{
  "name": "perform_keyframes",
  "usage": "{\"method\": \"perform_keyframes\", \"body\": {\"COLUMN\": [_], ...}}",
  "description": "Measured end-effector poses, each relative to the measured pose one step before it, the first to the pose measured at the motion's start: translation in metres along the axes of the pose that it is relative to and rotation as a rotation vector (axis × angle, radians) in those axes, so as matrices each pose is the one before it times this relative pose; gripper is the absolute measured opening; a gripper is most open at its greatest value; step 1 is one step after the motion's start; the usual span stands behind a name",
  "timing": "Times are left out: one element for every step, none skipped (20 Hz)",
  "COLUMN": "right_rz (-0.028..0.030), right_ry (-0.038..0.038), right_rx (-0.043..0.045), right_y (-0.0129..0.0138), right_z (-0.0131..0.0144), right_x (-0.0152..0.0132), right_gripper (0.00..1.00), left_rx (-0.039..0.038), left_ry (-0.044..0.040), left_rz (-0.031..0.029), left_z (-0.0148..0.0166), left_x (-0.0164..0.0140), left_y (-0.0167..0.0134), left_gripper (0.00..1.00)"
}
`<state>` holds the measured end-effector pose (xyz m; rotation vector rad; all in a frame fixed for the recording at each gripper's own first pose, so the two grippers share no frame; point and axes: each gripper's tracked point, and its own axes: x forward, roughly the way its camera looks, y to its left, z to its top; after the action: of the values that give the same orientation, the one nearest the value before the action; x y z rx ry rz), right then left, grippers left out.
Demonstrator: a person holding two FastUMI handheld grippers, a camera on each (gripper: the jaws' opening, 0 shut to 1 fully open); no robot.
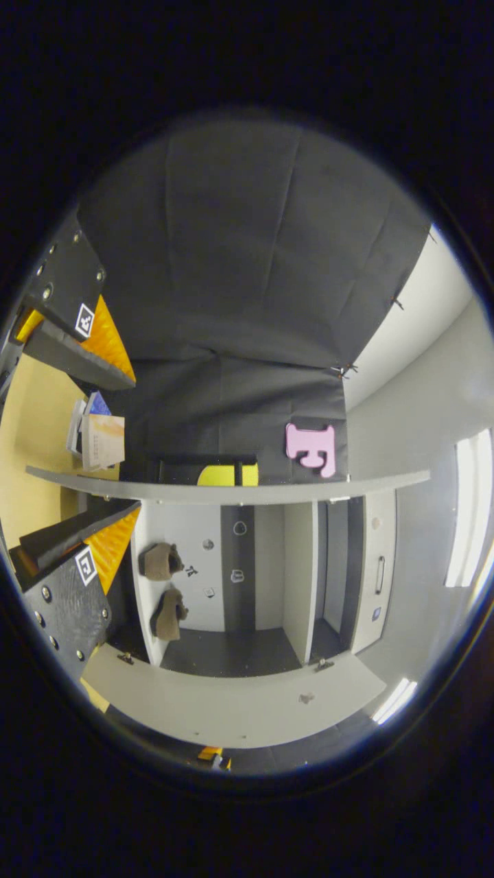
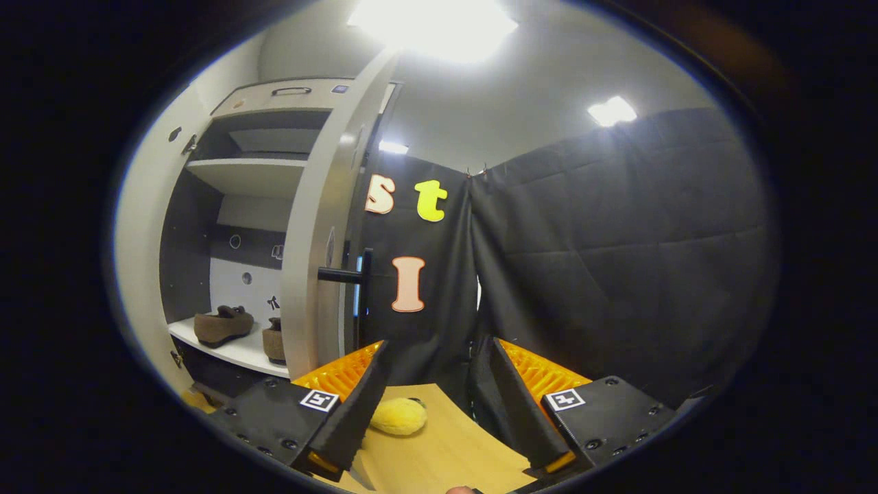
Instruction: Grab one shoe with the right hand and put it into the shoe cabinet, grab the other shoe with the left hand and put it into the shoe cabinet; then close the right door with the right hand and the left door with the left hand.
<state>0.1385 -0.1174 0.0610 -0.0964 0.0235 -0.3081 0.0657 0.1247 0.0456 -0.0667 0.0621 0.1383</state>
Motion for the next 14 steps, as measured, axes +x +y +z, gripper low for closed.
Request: {"method": "perform_keyframes", "body": {"right_rz": [-0.00557,-0.01189,-0.01577,-0.0149,-0.01172,-0.01076,-0.00522,-0.00171,0.007,0.00729,0.00109,-0.00054,-0.00335,0.00385], "right_ry": [-0.00546,-0.0038,-0.00205,-0.00171,-0.00241,0.00044,0.00333,0.00561,0.00405,0.00255,-0.00212,-0.00197,-0.00159,0.00061], "right_rx": [0.00539,0.01405,0.00923,0.00303,-0.00212,-0.00412,-0.00395,0.00101,0.00445,0.00465,0.00267,-0.00444,-0.00052,-0.00227], "right_y": [0.00279,0.00094,0.00151,0.00164,0.00155,0.00162,0.00218,0.00171,0.00333,0.0055,0.0041,0.00398,0.00349,0.00551], "right_z": [0.00397,0.00258,0.00201,-0.00023,0.00096,0.00033,0.0013,0.0002,0.00013,0.00035,0.00033,0.00006,0.00103,0.00068], "right_x": [-0.00321,-0.00193,-0.00377,-0.00059,-0.00217,-0.0018,-0.00114,-0.00062,-0.00211,-0.00343,-0.00322,-0.00206,-0.00309,-0.00224], "right_gripper": [0.9,0.9,0.9,0.9,0.9,0.9,0.9,0.9,0.9,0.9,0.9,0.9,0.9,0.9], "left_rx": [-0.00753,-0.00401,-0.00535,-0.00744,-0.00642,-0.00178,0.00218,0.00155,-0.00157,-0.00568,-0.00674,-0.00608,-0.00372,-0.00176], "left_ry": [0.00256,0.00328,0.00326,-0.00128,-0.00448,-0.0054,-0.00513,-0.0004,0.00038,-0.00043,0.00206,0.00388,0.00561,0.00599], "left_rz": [0.01049,0.01267,0.00704,-0.00486,-0.00611,-0.00528,-0.00296,-0.00151,-0.00308,-0.00626,-0.00752,-0.00752,-0.0061,-0.0089], "left_z": [-0.00133,-0.00062,-0.00135,0.00103,0.00113,0.00137,-0.00009,-0.00036,-0.00176,-0.00096,-0.00081,-0.00241,-0.00427,-0.00266], "left_x": [0.00383,0.0062,0.00653,0.00542,0.00429,0.00543,0.00414,0.00468,0.00409,0.00406,0.00338,0.00448,0.00412,0.00457], "left_y": [0.01393,0.01212,0.00939,0.00612,0.00612,0.00663,0.00566,0.00349,0.00272,0.00227,0.00232,0.00218,0.00231,0.0018], "left_gripper": [0.96,0.93,0.93,0.93,0.97,0.93,0.93,0.93,0.96,0.97,0.93,0.93,0.93,0.93]}}
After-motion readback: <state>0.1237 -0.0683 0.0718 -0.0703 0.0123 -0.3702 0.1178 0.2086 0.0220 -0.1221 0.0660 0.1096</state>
